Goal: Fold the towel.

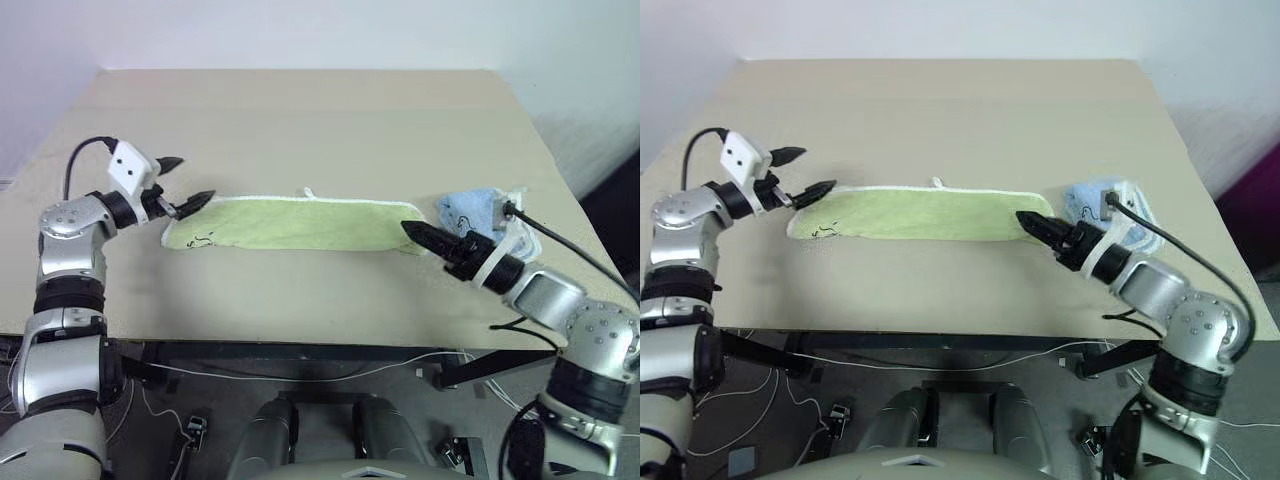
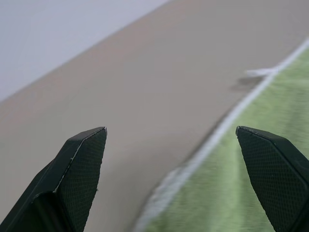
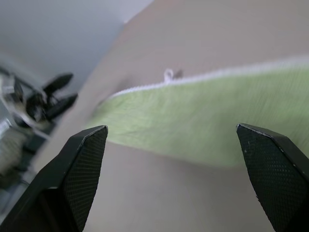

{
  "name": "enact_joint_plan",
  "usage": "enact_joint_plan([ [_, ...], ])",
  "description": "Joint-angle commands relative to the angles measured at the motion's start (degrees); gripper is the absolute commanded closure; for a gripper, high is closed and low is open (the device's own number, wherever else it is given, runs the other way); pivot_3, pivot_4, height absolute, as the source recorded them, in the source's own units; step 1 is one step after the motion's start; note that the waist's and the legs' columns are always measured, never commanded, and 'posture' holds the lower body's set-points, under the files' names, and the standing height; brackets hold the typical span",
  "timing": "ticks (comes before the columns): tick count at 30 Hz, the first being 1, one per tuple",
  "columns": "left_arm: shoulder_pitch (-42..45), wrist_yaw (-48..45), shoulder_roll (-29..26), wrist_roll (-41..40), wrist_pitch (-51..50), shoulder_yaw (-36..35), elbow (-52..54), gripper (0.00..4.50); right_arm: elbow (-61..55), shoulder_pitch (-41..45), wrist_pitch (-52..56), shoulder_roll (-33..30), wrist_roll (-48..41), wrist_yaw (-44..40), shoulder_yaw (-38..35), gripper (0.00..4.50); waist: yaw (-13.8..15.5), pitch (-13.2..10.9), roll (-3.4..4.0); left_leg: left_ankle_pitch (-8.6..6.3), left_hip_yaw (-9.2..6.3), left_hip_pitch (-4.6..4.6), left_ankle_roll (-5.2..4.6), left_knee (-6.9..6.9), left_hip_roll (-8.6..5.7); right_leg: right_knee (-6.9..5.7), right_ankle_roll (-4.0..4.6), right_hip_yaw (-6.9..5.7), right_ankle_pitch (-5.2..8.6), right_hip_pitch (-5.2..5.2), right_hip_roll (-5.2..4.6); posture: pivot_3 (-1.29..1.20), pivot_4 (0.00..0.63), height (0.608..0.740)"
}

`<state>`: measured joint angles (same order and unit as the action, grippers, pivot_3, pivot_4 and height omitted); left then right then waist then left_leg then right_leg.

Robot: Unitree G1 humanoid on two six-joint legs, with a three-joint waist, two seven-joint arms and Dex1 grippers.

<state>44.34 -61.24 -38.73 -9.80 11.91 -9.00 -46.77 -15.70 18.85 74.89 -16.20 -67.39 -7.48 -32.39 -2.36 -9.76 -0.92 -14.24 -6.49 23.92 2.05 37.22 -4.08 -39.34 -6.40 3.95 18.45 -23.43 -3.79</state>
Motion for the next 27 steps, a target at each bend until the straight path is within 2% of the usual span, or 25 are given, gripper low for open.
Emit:
enact_joint_plan([
  [1,-0.57,-2.15,0.57,-2.43,-1.90,0.47,6.25,0.00,0.54,-1.46,0.42,2.42,-14.78,15.94,-1.77,0.03,-0.01,0.00,0.00,0.00,0.00,0.00,0.00,0.01,-0.02,0.00,0.00,0.00,0.00,0.00,-0.01,0.00,0.150,0.740],
  [4,-2.23,-3.92,1.65,-3.37,-3.68,1.37,9.99,0.00,2.92,-4.59,-6.04,2.80,-29.41,30.83,1.91,0.03,-0.19,0.00,0.01,0.00,0.02,0.00,0.00,0.00,-0.02,0.00,0.00,0.01,0.00,0.00,-0.02,0.00,0.150,0.740],
  [6,-3.08,-4.00,2.10,-3.29,-4.14,1.91,11.50,0.00,3.27,-6.03,-10.60,2.20,-35.90,37.75,4.95,0.03,-0.27,0.00,0.01,0.00,0.02,-0.03,0.00,-0.01,0.01,-0.01,0.00,0.01,0.00,0.00,-0.01,0.00,0.150,0.740],
  [11,-4.06,-3.44,3.40,-3.49,-5.76,2.08,13.40,0.00,4.78,-5.81,-21.52,2.71,-41.47,48.46,9.59,0.03,-1.01,0.01,0.02,0.00,0.04,-0.07,-0.01,-0.03,0.04,-0.03,0.00,0.03,0.00,0.01,0.07,0.00,0.150,0.740],
  [17,-4.57,-3.22,4.17,-3.97,-6.87,2.46,15.20,0.00,8.96,-4.80,-28.47,2.80,-40.10,49.56,11.92,0.03,-1.53,0.02,0.00,0.00,0.03,-0.18,-0.01,-0.03,0.04,-0.02,-0.01,0.01,0.00,0.15,0.15,0.00,0.150,0.740],
  [27,-5.59,-2.83,4.88,-4.48,-7.88,2.74,16.68,0.00,19.88,2.42,-34.66,2.58,-33.36,42.93,11.56,0.03,-1.57,0.03,-0.01,0.00,0.04,-0.65,-0.02,-0.04,0.06,0.02,-0.01,0.02,0.00,0.65,0.19,0.00,0.150,0.740],
])
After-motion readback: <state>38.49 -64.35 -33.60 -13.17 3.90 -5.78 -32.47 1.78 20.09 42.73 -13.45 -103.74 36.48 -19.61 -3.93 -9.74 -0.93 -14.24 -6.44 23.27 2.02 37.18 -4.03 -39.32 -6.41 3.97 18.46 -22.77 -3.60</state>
